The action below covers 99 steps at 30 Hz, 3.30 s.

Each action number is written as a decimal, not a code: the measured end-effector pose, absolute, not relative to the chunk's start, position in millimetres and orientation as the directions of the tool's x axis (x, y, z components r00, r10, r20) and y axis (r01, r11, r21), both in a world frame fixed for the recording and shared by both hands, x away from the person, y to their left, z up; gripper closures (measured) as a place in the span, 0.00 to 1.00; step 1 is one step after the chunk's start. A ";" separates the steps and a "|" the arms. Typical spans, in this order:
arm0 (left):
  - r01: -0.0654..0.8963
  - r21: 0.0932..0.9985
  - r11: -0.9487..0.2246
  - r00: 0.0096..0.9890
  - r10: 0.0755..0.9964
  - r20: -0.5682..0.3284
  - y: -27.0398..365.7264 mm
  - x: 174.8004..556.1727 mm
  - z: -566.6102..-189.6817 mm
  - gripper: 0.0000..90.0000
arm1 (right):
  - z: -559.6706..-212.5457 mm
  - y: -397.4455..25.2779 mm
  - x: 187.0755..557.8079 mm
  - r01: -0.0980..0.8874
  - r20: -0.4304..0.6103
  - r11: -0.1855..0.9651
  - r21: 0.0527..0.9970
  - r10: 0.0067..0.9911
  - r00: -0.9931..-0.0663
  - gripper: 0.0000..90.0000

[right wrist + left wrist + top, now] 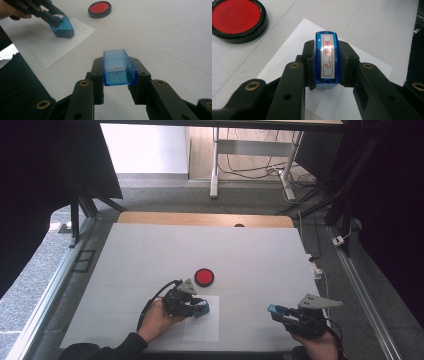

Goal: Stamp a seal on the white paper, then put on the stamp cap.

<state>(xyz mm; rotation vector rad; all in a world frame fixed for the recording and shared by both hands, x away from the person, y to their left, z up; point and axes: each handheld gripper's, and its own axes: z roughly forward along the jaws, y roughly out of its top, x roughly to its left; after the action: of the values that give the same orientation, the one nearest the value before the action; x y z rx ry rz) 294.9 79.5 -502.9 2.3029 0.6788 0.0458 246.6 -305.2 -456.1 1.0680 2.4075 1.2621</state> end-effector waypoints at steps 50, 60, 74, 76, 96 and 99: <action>0.366 0.838 -0.405 0.894 0.402 -0.197 129.0 288.1 -427.8 0.78 | -455.4 -303.7 245.7 0.490 0.113 0.381 0.784 0.688 -0.716 0.76; 0.349 0.850 -0.394 0.906 0.375 -0.198 130.3 287.5 -423.8 0.78 | -451.4 -301.8 245.3 0.478 0.121 0.366 0.798 0.681 -0.723 0.76; 0.324 0.872 -0.367 0.924 0.322 -0.207 135.2 288.3 -419.2 0.78 | -440.8 -272.4 252.0 0.438 0.152 0.383 0.813 0.587 -0.795 0.76; 0.318 0.873 -0.370 0.927 0.315 -0.204 135.0 287.8 -418.5 0.78 | -439.8 -265.2 252.8 0.423 0.145 0.399 0.813 0.566 -0.812 0.76; 0.262 0.893 -0.366 0.954 0.237 -0.183 136.5 285.1 -413.4 0.78 | -439.8 -203.9 268.2 0.349 0.184 0.485 0.801 0.355 -0.916 0.76; 0.250 0.896 -0.366 0.959 0.225 -0.175 136.8 284.0 -411.9 0.78 | -439.5 -194.1 271.1 0.339 0.194 0.482 0.808 0.325 -0.926 0.76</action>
<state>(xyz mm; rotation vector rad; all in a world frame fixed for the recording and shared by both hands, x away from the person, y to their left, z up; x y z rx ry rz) 284.0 136.8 -411.9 1.9607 0.3407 -0.0269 271.1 -194.1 -439.5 0.6082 2.7165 1.4875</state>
